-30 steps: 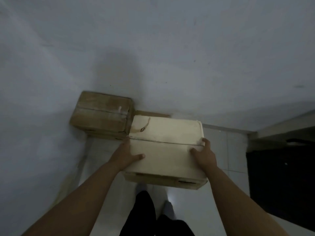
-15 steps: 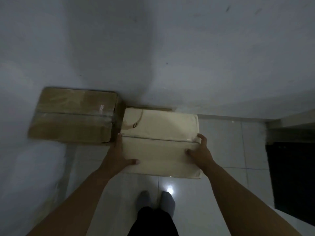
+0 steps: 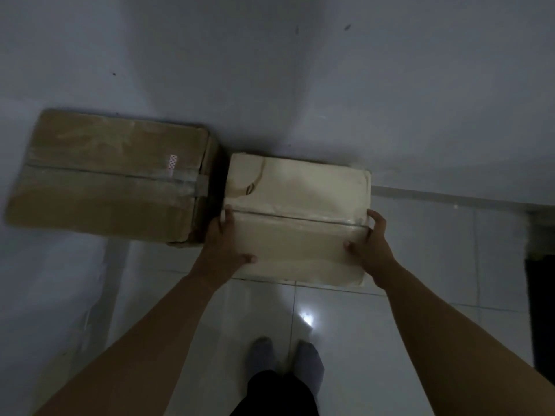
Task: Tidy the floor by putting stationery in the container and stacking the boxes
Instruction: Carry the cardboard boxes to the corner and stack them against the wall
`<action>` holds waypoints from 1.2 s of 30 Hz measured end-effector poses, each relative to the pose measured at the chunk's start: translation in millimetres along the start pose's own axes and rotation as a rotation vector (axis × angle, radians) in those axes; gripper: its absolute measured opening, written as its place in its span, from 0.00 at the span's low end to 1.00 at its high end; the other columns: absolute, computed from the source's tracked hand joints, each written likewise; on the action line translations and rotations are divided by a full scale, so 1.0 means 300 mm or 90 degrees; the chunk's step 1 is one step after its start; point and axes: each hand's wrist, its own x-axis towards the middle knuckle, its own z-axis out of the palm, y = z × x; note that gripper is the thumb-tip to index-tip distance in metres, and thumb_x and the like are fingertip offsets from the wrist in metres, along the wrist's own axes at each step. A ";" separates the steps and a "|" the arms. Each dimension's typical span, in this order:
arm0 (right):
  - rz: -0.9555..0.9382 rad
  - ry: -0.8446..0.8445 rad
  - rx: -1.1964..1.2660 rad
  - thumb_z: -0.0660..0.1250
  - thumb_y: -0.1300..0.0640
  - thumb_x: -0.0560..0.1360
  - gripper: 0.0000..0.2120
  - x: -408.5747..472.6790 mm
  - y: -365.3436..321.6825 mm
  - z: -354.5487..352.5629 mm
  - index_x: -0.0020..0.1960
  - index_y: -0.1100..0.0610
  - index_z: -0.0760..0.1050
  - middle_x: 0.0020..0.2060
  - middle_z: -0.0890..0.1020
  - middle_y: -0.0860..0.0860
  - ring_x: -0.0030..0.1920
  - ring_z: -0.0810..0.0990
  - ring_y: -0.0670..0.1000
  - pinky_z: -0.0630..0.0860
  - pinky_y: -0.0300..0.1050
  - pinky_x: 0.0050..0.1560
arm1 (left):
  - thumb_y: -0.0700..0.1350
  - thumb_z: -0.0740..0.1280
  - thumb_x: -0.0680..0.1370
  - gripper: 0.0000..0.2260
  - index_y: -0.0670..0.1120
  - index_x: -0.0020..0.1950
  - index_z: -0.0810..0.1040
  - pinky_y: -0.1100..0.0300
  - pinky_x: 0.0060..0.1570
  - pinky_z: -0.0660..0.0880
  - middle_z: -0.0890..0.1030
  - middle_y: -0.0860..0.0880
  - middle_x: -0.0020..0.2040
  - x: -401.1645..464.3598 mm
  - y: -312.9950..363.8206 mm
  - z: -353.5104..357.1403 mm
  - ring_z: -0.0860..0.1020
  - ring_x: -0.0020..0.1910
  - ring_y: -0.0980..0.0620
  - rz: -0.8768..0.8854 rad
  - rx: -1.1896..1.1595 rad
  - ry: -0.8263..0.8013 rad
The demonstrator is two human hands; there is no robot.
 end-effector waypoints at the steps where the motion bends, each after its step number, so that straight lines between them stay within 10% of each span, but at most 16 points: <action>1: -0.004 0.002 0.007 0.65 0.69 0.73 0.37 0.008 0.006 0.008 0.73 0.51 0.50 0.66 0.69 0.61 0.54 0.73 0.56 0.74 0.53 0.54 | 0.52 0.77 0.67 0.56 0.54 0.76 0.34 0.47 0.73 0.53 0.42 0.47 0.77 0.011 -0.004 0.003 0.47 0.76 0.44 -0.009 -0.003 -0.005; 12: -0.045 -0.005 0.003 0.65 0.67 0.74 0.35 0.072 -0.076 0.070 0.72 0.52 0.50 0.60 0.71 0.58 0.50 0.72 0.54 0.72 0.51 0.50 | 0.44 0.66 0.76 0.36 0.41 0.77 0.49 0.57 0.73 0.35 0.38 0.42 0.77 0.036 -0.014 -0.059 0.32 0.73 0.50 0.214 0.257 0.014; 23: -0.057 0.015 -0.026 0.65 0.67 0.73 0.34 0.100 -0.071 0.093 0.71 0.53 0.51 0.52 0.71 0.54 0.48 0.74 0.55 0.72 0.49 0.45 | 0.45 0.60 0.80 0.33 0.45 0.77 0.42 0.50 0.76 0.41 0.32 0.42 0.76 0.108 -0.012 -0.107 0.31 0.75 0.44 0.160 0.369 -0.126; 36: -0.099 -0.036 -0.291 0.65 0.55 0.76 0.38 -0.007 -0.123 0.045 0.77 0.54 0.44 0.75 0.54 0.59 0.70 0.64 0.63 0.65 0.58 0.67 | 0.45 0.62 0.79 0.35 0.45 0.77 0.42 0.54 0.76 0.45 0.37 0.45 0.78 0.072 0.089 -0.173 0.38 0.77 0.47 0.109 0.308 -0.103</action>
